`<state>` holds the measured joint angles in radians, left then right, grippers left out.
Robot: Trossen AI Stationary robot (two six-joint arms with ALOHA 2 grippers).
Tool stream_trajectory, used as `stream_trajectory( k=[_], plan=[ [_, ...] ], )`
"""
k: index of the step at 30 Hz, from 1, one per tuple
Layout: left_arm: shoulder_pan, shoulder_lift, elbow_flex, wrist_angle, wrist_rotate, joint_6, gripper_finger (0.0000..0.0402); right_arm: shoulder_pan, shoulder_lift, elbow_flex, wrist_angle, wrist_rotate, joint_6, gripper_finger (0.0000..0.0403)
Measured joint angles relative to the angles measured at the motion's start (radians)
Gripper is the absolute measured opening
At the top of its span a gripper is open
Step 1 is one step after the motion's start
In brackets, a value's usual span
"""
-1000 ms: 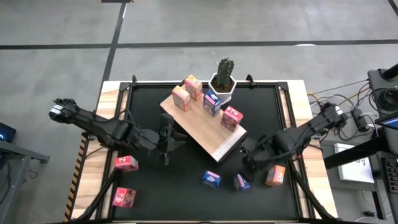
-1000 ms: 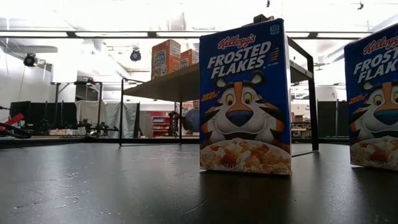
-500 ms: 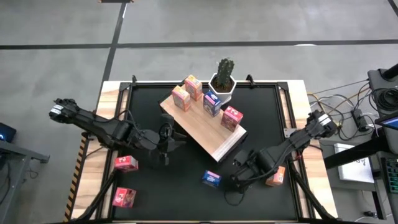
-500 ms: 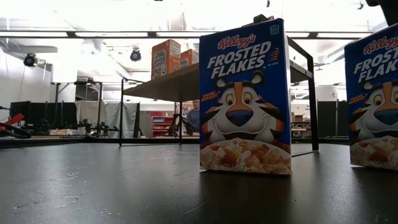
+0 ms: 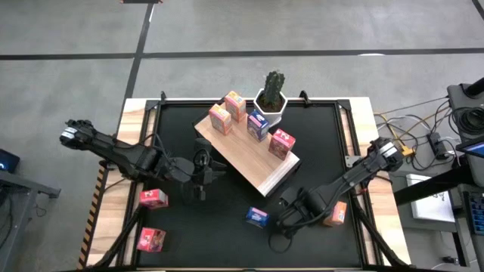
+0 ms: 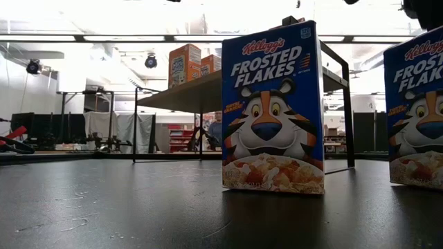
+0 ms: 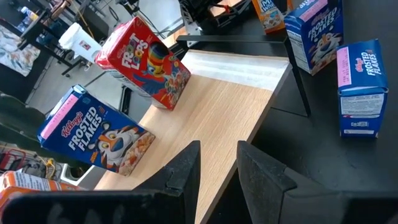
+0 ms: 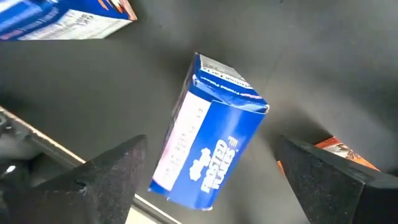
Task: Stack cereal on shelf
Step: Put the right blue cereal box on the shelf aligned with the other blue cereal box
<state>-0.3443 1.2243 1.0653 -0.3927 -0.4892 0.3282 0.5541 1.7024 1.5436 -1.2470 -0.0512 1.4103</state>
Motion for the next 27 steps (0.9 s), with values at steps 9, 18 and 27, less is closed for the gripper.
stream_trajectory(
  k=[9, 18, 27],
  plan=[
    [0.0, 0.001, 0.0, 0.001, 0.0, -0.002, 0.0088, 0.0, 0.029, -0.002, 0.005, 0.0, -0.02, 0.0269],
    [0.0, 0.001, 0.0, 0.001, 0.0, -0.005, 0.0088, 0.0, 0.029, -0.002, 0.004, 0.01, -0.027, 0.0193],
    [0.0, 0.001, 0.0, 0.002, 0.001, 0.001, 0.0088, 0.0, 0.022, 0.013, -0.006, -0.008, -0.103, 0.0158]
  ],
)
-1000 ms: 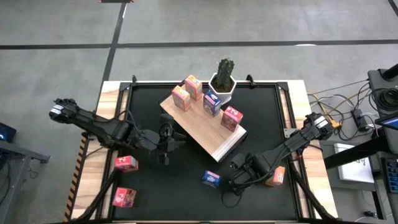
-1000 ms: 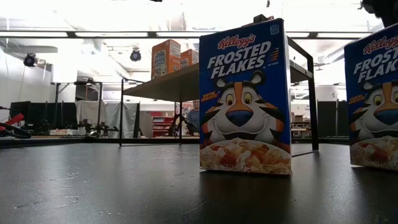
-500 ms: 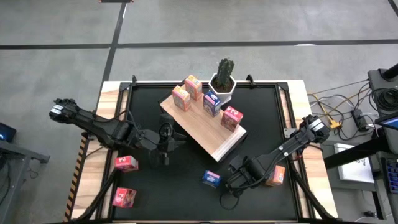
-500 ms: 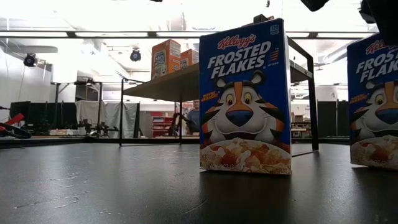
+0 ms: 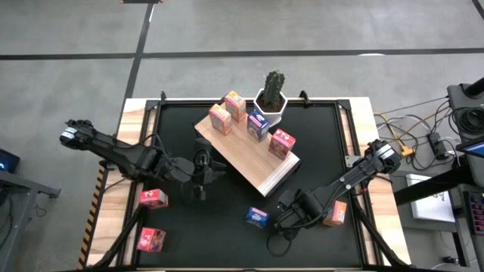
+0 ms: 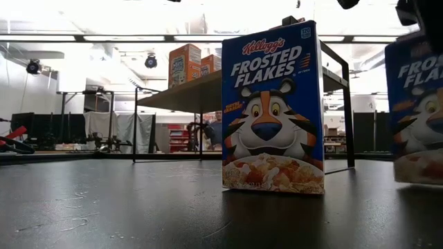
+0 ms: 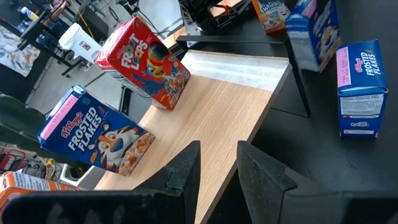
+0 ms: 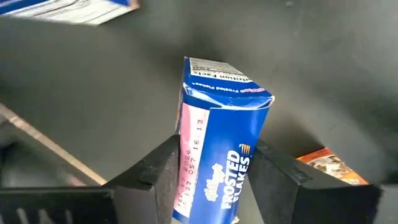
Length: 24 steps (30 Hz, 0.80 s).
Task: Stack cereal on shelf
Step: Put the right blue cereal box on the shelf aligned with the other blue cereal box
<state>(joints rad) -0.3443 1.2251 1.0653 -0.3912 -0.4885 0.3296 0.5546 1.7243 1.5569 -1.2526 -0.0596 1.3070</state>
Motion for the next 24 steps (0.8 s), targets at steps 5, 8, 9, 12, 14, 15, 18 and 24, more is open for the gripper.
stream_trajectory(
  k=[5, 8, 9, 12, 14, 15, 18, 24],
  plan=[
    [0.0, 0.0, 0.0, 0.0, 0.0, 0.036, 0.0088, 0.013, -0.057, 0.044, -0.012, -0.045, -0.078, 0.0149],
    [0.0, -0.003, 0.0, 0.0, 0.001, 0.051, 0.0088, 0.025, -0.108, 0.073, -0.034, -0.063, -0.089, 0.0144],
    [0.0, -0.004, 0.0, 0.0, 0.001, 0.053, 0.0088, 0.03, -0.13, 0.082, -0.037, -0.062, -0.088, 0.0142],
    [0.0, -0.007, 0.0, 0.001, 0.002, 0.054, 0.0088, 0.042, -0.191, 0.118, -0.034, -0.01, -0.09, 0.0137],
    [0.001, -0.007, 0.0, 0.001, 0.001, 0.055, 0.0088, 0.048, -0.224, 0.146, -0.036, 0.073, -0.098, 0.0134],
    [0.002, -0.007, 0.0, 0.001, 0.001, 0.055, 0.0088, 0.049, -0.238, 0.163, -0.034, 0.12, -0.109, 0.0132],
    [0.002, -0.008, 0.0, 0.001, 0.001, 0.078, 0.0088, 0.048, -0.269, 0.215, -0.01, 0.256, -0.176, 0.0127],
    [0.005, -0.042, 0.0, -0.001, 0.001, 0.177, 0.0088, -0.006, -0.255, 0.339, 0.032, 0.434, -0.416, 0.0123]
  ],
)
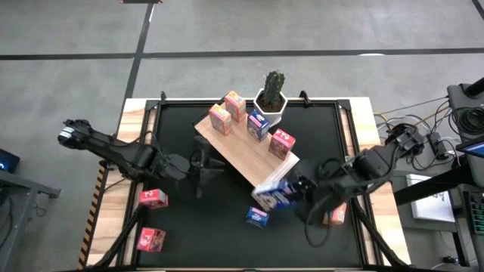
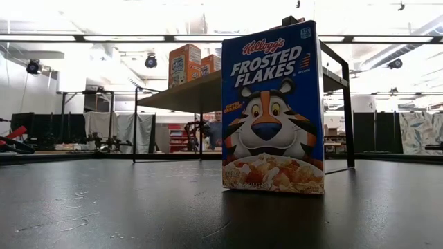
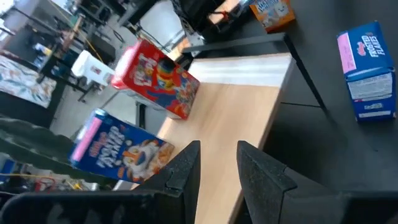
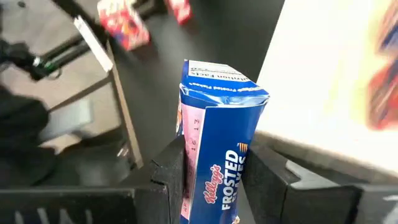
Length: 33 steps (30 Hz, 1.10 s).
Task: Stack cereal on shelf
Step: Put the right blue cereal box on the shelf aligned with the other blue cereal box
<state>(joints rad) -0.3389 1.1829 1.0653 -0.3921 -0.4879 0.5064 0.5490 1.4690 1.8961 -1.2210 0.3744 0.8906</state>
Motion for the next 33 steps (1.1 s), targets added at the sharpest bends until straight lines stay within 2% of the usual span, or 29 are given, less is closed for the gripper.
stream_trajectory(
  k=[7, 13, 22, 28, 33],
  plan=[
    [0.008, -0.075, 0.0, 0.003, 0.001, -0.024, 0.0088, -0.125, 0.12, 0.171, -0.001, 0.018, -0.321, 0.0123],
    [0.007, -0.1, -0.001, -0.008, 0.001, -0.071, 0.0088, -0.246, 0.229, 0.297, -0.068, 0.016, -0.492, 0.0123],
    [0.007, -0.1, -0.002, -0.029, 0.001, -0.115, 0.0088, -0.372, 0.359, 0.4, -0.162, 0.008, -0.628, 0.0122],
    [0.007, -0.095, -0.002, -0.029, 0.001, -0.124, 0.0088, -0.414, 0.403, 0.405, -0.177, 0.006, -0.677, 0.0123],
    [0.007, -0.094, -0.003, -0.03, 0.001, -0.128, 0.0088, -0.436, 0.413, 0.402, -0.18, -0.039, -0.685, 0.0138]
  ],
)
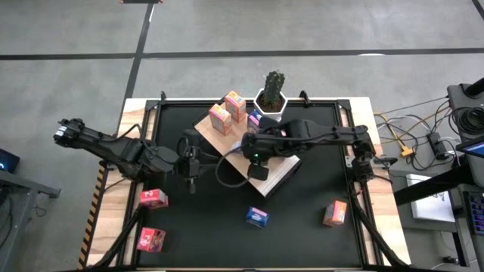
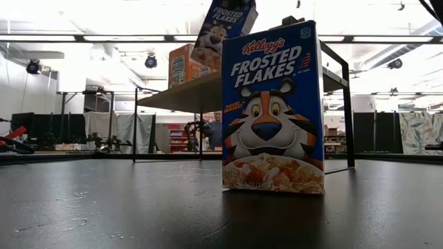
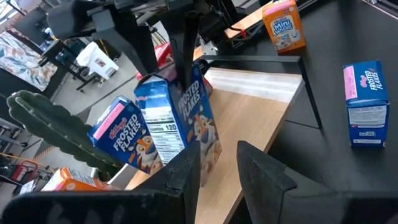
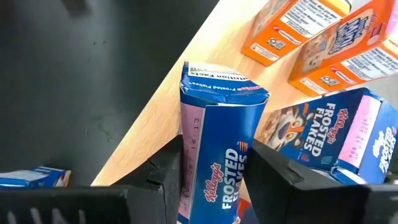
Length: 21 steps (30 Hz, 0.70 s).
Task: Stack cereal on shelf
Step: Put the right blue cereal box on the shelf aligned with the other blue cereal box
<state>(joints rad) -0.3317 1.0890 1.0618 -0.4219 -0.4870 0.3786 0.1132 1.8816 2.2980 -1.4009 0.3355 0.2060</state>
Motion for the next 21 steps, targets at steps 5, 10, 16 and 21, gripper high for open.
stream_trajectory(
  k=[5, 10, 16, 21],
  plan=[
    [0.0, 0.005, -0.002, 0.002, 0.0, -0.006, 0.0088, -0.015, 0.004, -0.001, 0.0, 0.001, -0.001, 0.0166],
    [0.0, 0.006, -0.005, 0.001, 0.0, -0.016, 0.0088, -0.024, 0.004, -0.001, 0.005, 0.003, -0.001, 0.0191],
    [0.0, 0.008, -0.005, 0.001, 0.0, -0.022, 0.0088, -0.025, 0.004, -0.001, 0.005, 0.004, -0.007, 0.0201],
    [0.0, 0.009, -0.011, 0.002, 0.0, -0.04, 0.0088, -0.019, 0.003, 0.032, -0.003, -0.003, -0.009, 0.0195]
  ],
)
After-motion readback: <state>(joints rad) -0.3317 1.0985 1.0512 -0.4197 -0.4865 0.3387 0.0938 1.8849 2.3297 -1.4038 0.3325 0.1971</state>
